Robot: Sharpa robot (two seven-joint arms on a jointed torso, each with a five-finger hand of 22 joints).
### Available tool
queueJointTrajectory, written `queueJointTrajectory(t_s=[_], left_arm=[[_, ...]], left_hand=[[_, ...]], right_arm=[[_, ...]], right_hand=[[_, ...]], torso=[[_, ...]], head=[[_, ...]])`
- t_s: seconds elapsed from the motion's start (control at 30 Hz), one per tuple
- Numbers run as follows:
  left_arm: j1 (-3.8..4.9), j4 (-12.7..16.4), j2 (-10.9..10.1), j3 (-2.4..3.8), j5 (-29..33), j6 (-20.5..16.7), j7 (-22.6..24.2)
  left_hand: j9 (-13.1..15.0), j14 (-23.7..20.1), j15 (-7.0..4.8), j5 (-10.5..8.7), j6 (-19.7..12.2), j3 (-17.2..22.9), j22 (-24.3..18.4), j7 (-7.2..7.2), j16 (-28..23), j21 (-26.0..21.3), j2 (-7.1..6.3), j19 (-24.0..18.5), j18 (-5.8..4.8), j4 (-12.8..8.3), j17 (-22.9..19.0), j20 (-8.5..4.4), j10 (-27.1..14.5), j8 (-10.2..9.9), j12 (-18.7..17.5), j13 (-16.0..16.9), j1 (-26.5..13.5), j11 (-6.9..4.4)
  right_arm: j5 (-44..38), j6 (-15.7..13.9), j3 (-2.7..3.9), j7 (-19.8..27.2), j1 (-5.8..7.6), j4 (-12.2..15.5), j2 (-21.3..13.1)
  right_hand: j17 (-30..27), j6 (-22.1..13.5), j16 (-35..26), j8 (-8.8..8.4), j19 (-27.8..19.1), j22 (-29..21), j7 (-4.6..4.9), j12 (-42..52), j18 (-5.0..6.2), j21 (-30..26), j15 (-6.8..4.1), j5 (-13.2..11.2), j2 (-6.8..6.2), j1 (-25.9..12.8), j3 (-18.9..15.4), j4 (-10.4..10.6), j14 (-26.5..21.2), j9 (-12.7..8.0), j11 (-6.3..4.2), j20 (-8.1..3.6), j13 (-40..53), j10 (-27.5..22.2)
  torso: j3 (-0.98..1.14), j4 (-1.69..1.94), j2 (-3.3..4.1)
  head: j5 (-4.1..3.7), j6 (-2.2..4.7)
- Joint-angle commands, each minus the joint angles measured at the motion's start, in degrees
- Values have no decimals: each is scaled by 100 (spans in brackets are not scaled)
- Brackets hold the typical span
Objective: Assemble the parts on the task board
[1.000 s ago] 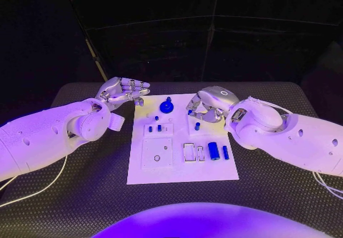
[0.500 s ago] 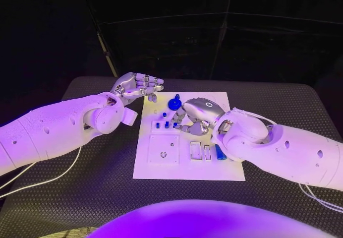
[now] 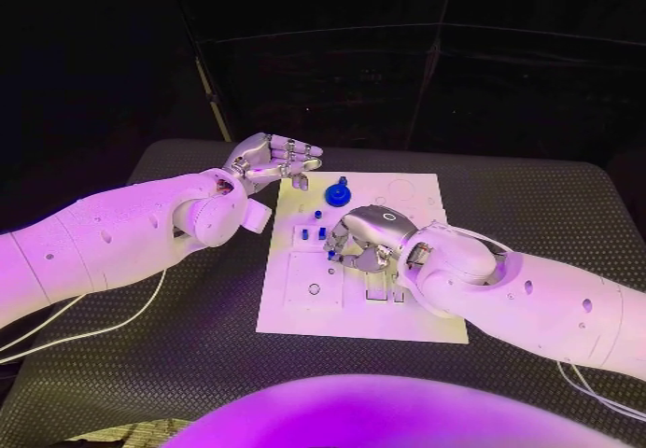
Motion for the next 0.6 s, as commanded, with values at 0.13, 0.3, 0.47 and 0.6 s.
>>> queueJointTrajectory(t_s=[0.13,0.3,0.47,0.6], left_arm=[[12,-1,29,8,28,30,34],[12,-8,39,8,28,36,33],[12,-15,44,8,28,40,31],[12,-21,50,8,28,45,30]], left_hand=[[-7,-34,5,-17,-34,8,-11,13,-29,-36,35,-49,69,-29,-7,-7,-47,-16,29,0,7,-3],[-7,-34,5,-17,-34,8,-11,13,-29,-36,35,-49,69,-29,-7,-7,-47,-16,29,0,7,-3],[-7,-34,5,-17,-34,8,-11,13,-29,-36,35,-49,69,-29,-7,-7,-47,-16,29,0,7,-3],[-7,-34,5,-17,-34,8,-11,13,-29,-36,35,-49,69,-29,-7,-7,-47,-16,29,0,7,-3]], right_arm=[[7,241,-21,82,-35,-41,26],[-5,310,-26,79,-59,-66,36],[-10,371,-28,83,-74,-65,40],[-11,393,-29,86,-82,-61,44]], right_hand=[[-3,2,37,29,34,-3,23,-21,-100,19,-35,37,8,-75,41,-7,286,4,-2,-1,-2,47],[-2,2,38,28,33,-5,23,-23,-100,18,-35,39,9,-75,43,-9,286,4,-2,-1,-2,47],[-1,2,41,26,29,-11,24,-26,-98,15,-34,44,11,-76,50,-14,286,4,-2,0,-2,47],[-1,2,41,26,29,-11,24,-26,-98,15,-34,44,11,-76,50,-14,286,4,-2,0,-2,47]], torso=[[7,3,3],[2,-2,-1],[2,-3,2],[4,-1,-1]], head=[[63,0],[58,0],[76,0],[87,0]])
